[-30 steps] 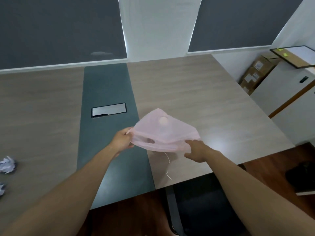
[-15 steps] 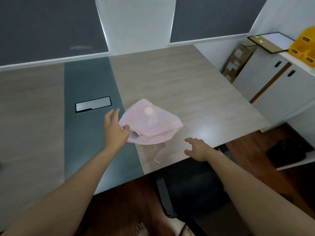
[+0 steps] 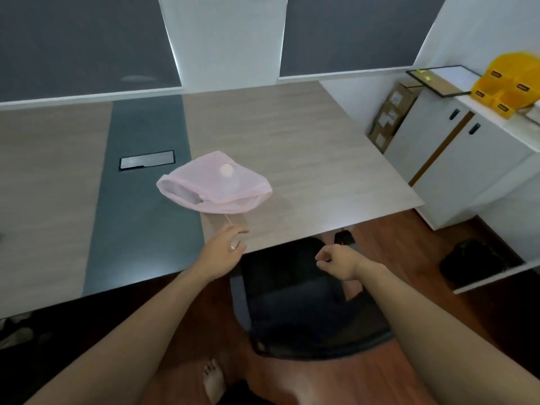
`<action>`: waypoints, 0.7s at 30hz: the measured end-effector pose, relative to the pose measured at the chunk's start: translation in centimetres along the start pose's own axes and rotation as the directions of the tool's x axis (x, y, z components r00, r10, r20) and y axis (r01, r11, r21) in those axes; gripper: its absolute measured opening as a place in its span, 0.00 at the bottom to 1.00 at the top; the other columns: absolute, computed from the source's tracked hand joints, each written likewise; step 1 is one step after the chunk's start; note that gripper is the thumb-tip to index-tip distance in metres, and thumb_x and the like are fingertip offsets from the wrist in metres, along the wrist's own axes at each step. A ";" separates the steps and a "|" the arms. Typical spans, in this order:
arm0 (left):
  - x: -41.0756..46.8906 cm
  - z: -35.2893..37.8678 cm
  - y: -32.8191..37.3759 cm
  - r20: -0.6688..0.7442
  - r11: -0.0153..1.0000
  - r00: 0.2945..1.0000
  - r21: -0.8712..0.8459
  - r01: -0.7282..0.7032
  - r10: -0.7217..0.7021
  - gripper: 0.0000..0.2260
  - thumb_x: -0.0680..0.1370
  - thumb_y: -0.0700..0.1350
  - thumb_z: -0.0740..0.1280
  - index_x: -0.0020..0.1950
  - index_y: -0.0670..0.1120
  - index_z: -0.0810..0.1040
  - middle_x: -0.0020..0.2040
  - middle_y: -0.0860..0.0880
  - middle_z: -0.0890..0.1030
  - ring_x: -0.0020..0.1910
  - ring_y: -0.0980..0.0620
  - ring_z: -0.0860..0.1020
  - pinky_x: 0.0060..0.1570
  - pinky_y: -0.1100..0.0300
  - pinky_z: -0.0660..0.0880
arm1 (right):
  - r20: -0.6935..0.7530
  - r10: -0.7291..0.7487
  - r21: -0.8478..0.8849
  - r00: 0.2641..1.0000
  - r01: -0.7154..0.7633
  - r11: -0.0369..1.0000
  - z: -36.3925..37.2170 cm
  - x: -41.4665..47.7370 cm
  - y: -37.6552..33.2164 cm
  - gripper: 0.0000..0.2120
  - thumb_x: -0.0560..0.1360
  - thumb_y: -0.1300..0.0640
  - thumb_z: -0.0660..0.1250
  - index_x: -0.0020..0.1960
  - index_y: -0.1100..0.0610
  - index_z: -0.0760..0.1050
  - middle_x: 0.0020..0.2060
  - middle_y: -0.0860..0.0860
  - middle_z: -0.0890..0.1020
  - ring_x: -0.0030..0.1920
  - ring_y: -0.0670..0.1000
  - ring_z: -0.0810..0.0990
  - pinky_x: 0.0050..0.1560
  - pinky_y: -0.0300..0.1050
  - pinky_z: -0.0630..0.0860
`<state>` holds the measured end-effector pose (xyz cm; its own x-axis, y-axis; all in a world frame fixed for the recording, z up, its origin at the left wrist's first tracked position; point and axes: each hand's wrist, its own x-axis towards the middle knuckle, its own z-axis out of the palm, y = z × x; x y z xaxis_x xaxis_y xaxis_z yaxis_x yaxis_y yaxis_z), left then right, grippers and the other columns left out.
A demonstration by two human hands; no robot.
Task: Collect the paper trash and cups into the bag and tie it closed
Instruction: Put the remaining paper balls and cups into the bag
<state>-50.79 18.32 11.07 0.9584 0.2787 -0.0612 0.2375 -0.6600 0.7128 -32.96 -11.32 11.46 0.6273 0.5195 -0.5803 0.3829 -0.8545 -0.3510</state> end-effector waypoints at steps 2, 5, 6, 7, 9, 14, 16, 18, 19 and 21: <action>-1.4 3.6 2.2 0.060 1.000 0.998 0.005 0.000 0.000 0.14 0.87 0.43 0.65 0.71 0.48 0.82 0.69 0.51 0.79 0.71 0.52 0.76 0.75 0.57 0.69 | 0.018 -0.015 -0.016 1.000 0.015 1.000 1.0 -1.8 2.9 0.16 0.87 0.48 0.67 0.71 0.52 0.80 0.68 0.51 0.84 0.70 0.55 0.81 0.73 0.56 0.77; -3.5 9.4 5.4 0.128 1.000 0.992 0.017 0.008 -0.010 0.12 0.88 0.48 0.65 0.68 0.50 0.85 0.68 0.53 0.81 0.69 0.56 0.77 0.73 0.59 0.70 | 0.048 -0.036 -0.038 0.998 0.038 0.999 3.2 -3.9 7.5 0.13 0.87 0.46 0.67 0.67 0.49 0.82 0.63 0.49 0.86 0.67 0.55 0.83 0.76 0.58 0.74; -4.2 11.4 6.4 0.147 1.000 0.989 0.021 0.019 -0.022 0.12 0.88 0.49 0.65 0.68 0.50 0.85 0.66 0.53 0.81 0.68 0.56 0.77 0.73 0.59 0.71 | 0.051 -0.039 -0.025 0.998 0.040 0.999 4.1 -4.5 9.0 0.12 0.87 0.46 0.66 0.65 0.49 0.83 0.62 0.49 0.86 0.66 0.55 0.83 0.76 0.58 0.74; -5.1 13.3 7.3 0.175 0.999 0.983 0.027 0.041 -0.045 0.13 0.88 0.51 0.65 0.67 0.50 0.85 0.65 0.53 0.81 0.67 0.56 0.78 0.72 0.58 0.73 | 0.052 -0.036 -0.010 0.998 0.036 0.999 5.0 -5.1 10.2 0.13 0.87 0.46 0.66 0.64 0.51 0.83 0.61 0.50 0.87 0.65 0.56 0.84 0.73 0.57 0.77; -6.9 16.7 8.8 0.237 0.993 0.964 0.051 0.111 -0.120 0.16 0.88 0.56 0.63 0.66 0.50 0.85 0.63 0.53 0.81 0.65 0.55 0.79 0.70 0.56 0.75 | 0.047 -0.028 -0.012 0.998 0.028 1.000 6.7 -6.2 12.3 0.16 0.88 0.43 0.64 0.63 0.52 0.84 0.61 0.53 0.87 0.64 0.58 0.84 0.66 0.55 0.80; -10.3 22.3 10.0 0.342 0.951 0.888 0.134 0.277 -0.307 0.30 0.87 0.67 0.53 0.51 0.44 0.83 0.56 0.41 0.84 0.54 0.44 0.83 0.59 0.45 0.80 | -0.027 -0.044 -0.198 0.999 0.038 0.979 10.6 -7.6 15.5 0.25 0.90 0.36 0.52 0.62 0.49 0.83 0.60 0.52 0.86 0.63 0.59 0.83 0.68 0.59 0.73; -11.2 23.8 9.8 0.312 0.924 0.881 0.258 0.283 -0.357 0.30 0.87 0.69 0.49 0.60 0.49 0.83 0.63 0.49 0.81 0.58 0.48 0.82 0.59 0.49 0.79 | -0.131 -0.100 -0.282 0.986 0.059 0.958 11.8 -7.8 15.9 0.26 0.90 0.38 0.49 0.62 0.50 0.82 0.59 0.52 0.85 0.63 0.58 0.82 0.67 0.59 0.72; -11.6 24.7 9.2 0.227 0.891 0.910 0.381 0.245 -0.348 0.29 0.87 0.68 0.48 0.67 0.54 0.83 0.65 0.54 0.79 0.59 0.51 0.82 0.58 0.51 0.80 | -0.186 -0.128 -0.322 0.974 0.063 0.945 12.4 -7.6 15.9 0.27 0.90 0.38 0.47 0.61 0.50 0.82 0.58 0.51 0.84 0.62 0.57 0.82 0.66 0.59 0.72; -11.6 25.0 8.9 0.181 0.880 0.930 0.420 0.222 -0.321 0.28 0.88 0.67 0.48 0.66 0.55 0.83 0.62 0.55 0.80 0.57 0.52 0.83 0.54 0.51 0.81 | -0.187 -0.138 -0.331 0.973 0.070 0.941 12.5 -7.4 16.0 0.28 0.90 0.37 0.47 0.61 0.50 0.82 0.57 0.50 0.84 0.61 0.56 0.82 0.66 0.59 0.72; -11.5 25.5 8.4 0.094 0.857 0.962 0.482 0.183 -0.258 0.26 0.87 0.64 0.49 0.58 0.56 0.85 0.52 0.57 0.81 0.48 0.54 0.82 0.44 0.52 0.81 | -0.193 -0.163 -0.333 0.968 0.091 0.938 12.7 -7.0 16.3 0.27 0.89 0.37 0.47 0.61 0.49 0.81 0.56 0.49 0.84 0.60 0.55 0.82 0.65 0.59 0.72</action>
<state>-55.82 -8.22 -0.10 0.8753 0.3725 -0.3085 0.4549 -0.8507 0.2633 -39.73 -28.87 0.46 0.6754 0.6421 -0.3627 0.6426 -0.7537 -0.1377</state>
